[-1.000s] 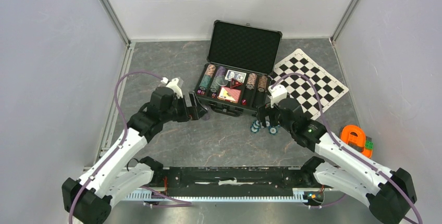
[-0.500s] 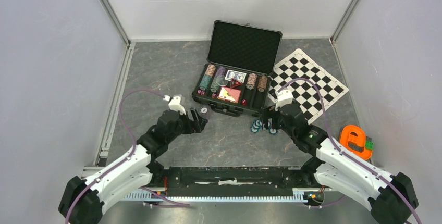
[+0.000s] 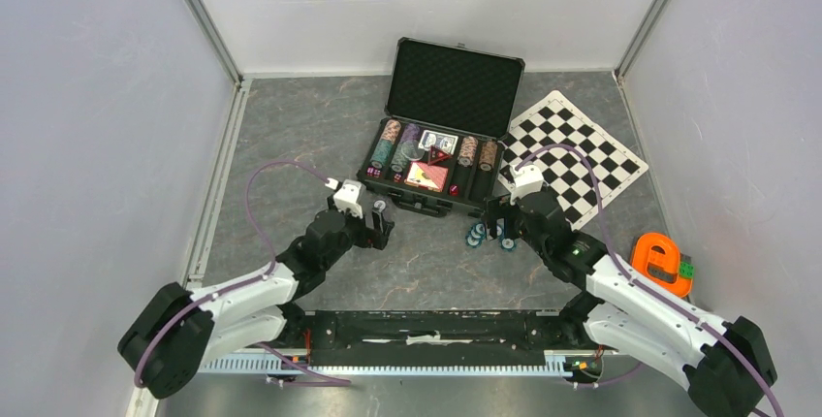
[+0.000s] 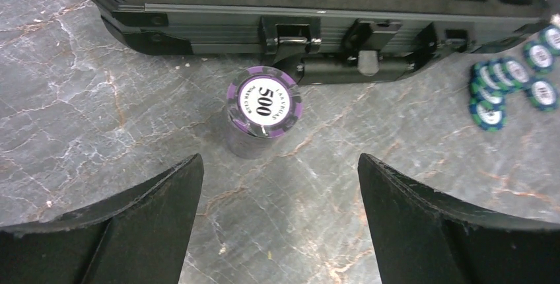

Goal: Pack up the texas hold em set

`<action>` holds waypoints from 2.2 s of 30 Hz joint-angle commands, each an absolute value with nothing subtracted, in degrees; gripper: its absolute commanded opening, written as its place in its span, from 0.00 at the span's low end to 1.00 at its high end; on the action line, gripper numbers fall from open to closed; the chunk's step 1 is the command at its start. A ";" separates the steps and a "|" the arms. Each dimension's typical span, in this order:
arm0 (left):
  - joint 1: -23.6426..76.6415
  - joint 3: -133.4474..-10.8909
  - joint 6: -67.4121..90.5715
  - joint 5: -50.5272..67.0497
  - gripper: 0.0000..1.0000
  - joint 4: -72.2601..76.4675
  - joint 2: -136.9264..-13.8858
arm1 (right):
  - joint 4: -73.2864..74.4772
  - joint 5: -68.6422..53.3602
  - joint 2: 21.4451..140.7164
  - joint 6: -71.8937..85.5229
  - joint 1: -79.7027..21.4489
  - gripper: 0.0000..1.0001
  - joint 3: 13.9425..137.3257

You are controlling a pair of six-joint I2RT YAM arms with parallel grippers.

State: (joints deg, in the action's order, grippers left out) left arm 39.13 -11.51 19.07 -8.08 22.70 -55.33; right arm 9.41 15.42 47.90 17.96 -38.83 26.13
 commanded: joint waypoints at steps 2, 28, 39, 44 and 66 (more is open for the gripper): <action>39.38 -12.92 11.35 -11.51 0.91 31.93 -60.67 | 6.42 15.19 47.60 17.44 -38.76 0.94 28.13; 39.35 -13.63 6.25 -9.76 0.81 35.69 -63.66 | 15.91 16.14 38.23 29.78 -38.77 0.96 50.04; 39.41 -14.55 5.62 -7.41 0.80 36.03 -64.00 | 4.68 13.08 25.73 32.03 -38.78 0.98 43.07; 39.37 -13.89 5.21 -8.12 0.80 35.17 -61.85 | 6.11 15.50 24.93 31.45 -38.78 0.98 42.75; 39.38 -14.85 5.35 -7.20 0.80 34.53 -63.58 | 8.48 13.40 26.48 29.88 -38.79 0.97 43.83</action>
State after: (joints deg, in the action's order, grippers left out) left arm 39.13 -13.13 7.35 -8.19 32.75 -62.59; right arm 8.73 12.73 27.42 30.59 -38.83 42.96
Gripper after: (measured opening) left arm 0.801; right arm 0.976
